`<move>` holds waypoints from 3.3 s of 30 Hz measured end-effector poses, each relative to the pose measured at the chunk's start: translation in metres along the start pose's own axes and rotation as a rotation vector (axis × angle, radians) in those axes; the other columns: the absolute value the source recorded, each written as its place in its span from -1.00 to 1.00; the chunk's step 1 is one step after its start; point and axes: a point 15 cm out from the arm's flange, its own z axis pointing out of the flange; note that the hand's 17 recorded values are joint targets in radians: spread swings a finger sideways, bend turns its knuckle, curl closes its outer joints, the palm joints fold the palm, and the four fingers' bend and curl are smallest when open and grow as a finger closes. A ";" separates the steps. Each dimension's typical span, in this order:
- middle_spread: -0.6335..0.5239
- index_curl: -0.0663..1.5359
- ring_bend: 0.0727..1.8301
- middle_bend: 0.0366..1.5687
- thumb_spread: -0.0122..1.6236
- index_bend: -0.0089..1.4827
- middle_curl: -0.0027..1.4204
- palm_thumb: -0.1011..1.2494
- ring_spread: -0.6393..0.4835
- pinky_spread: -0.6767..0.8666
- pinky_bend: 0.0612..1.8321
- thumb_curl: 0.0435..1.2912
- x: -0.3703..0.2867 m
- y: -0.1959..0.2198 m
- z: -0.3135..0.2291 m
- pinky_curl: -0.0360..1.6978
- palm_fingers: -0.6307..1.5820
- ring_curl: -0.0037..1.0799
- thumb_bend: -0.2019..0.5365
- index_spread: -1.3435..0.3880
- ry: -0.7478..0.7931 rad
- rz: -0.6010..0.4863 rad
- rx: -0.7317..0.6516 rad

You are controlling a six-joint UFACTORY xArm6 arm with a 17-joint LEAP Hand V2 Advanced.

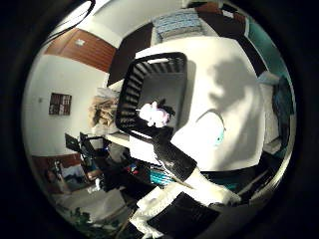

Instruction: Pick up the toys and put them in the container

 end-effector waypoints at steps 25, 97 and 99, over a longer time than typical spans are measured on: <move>0.15 -0.56 -0.50 -0.77 0.45 -0.77 -0.51 -0.16 0.50 0.59 -0.32 -0.57 0.018 0.051 0.145 -0.59 -0.21 -0.61 -0.51 0.20 -0.021 0.067 -0.135; -0.09 0.11 0.54 0.78 -0.44 0.58 0.02 0.67 -0.24 -0.34 0.38 0.32 -0.039 -0.018 -0.062 -0.02 0.55 0.27 -0.51 0.29 -0.060 -0.068 -0.041; -0.09 0.11 0.53 0.78 -0.45 0.58 0.02 0.67 -0.24 -0.34 0.35 0.33 -0.060 -0.022 -0.072 0.03 0.55 0.29 -0.51 0.29 -0.065 -0.097 -0.021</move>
